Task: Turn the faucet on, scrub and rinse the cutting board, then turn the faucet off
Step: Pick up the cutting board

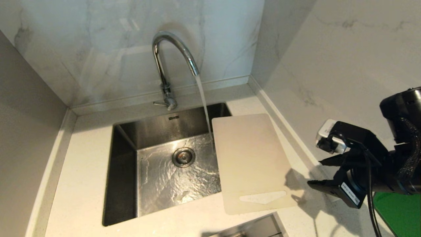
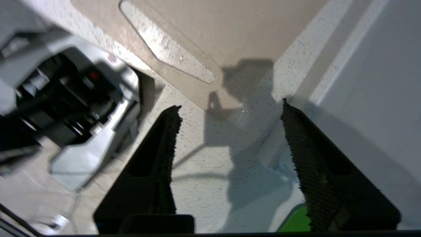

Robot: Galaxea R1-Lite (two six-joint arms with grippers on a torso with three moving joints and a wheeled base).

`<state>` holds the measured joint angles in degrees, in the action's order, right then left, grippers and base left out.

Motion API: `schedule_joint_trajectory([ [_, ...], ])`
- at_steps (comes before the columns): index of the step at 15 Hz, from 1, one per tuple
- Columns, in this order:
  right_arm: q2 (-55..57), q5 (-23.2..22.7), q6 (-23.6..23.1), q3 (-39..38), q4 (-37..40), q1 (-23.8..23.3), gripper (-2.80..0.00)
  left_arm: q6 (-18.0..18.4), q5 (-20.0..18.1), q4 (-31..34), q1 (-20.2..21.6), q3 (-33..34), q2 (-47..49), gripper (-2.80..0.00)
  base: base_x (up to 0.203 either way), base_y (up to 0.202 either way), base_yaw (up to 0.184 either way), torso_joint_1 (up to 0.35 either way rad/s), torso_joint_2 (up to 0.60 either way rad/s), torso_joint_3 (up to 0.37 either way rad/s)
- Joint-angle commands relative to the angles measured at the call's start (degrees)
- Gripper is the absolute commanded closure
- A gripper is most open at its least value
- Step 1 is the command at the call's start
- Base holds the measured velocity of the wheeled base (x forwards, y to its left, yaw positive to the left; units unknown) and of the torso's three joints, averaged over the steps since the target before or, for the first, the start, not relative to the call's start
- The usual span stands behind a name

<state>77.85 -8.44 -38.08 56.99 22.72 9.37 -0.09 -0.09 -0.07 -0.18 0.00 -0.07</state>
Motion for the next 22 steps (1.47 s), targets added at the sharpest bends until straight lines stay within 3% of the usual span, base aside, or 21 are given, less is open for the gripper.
schedule_joint_trajectory([
  [1,4.3,0.2,-7.0,-0.6,0.2,1.6,-2.80,0.0,0.0,0.0,0.0,0.1,0.0,0.00,0.000,0.000,0.000,0.000,0.00,0.000],
  [4,8.2,7.7,-9.9,-1.1,0.1,6.6,-2.80,0.0,0.0,0.0,0.0,0.2,0.1,0.00,0.000,0.000,0.000,0.000,0.00,0.000],
  [7,10.4,10.1,-15.9,-1.1,0.2,9.5,-2.80,0.0,0.0,0.0,0.0,0.2,0.1,0.00,0.000,0.000,0.000,0.000,0.00,0.000],
  [10,12.3,12.1,-16.1,-3.3,0.4,13.6,-2.80,0.0,0.0,0.0,0.0,0.2,0.0,0.00,0.000,0.000,0.000,0.000,0.00,0.000],
  [15,16.8,12.9,-16.9,-5.5,-0.1,14.4,-2.80,0.0,0.0,0.0,0.0,0.2,0.0,0.00,0.000,0.000,0.000,0.000,0.00,0.000],
  [17,18.8,17.5,-17.8,-5.4,-2.5,14.8,-2.80,0.0,0.0,0.0,0.0,0.2,0.0,0.00,0.000,0.000,0.000,0.000,0.00,0.000],
  [22,21.9,17.8,-17.9,-6.9,-5.7,17.1,-2.80,0.0,0.0,0.0,0.0,0.2,0.0,0.00,0.000,0.000,0.000,0.000,0.00,0.000],
])
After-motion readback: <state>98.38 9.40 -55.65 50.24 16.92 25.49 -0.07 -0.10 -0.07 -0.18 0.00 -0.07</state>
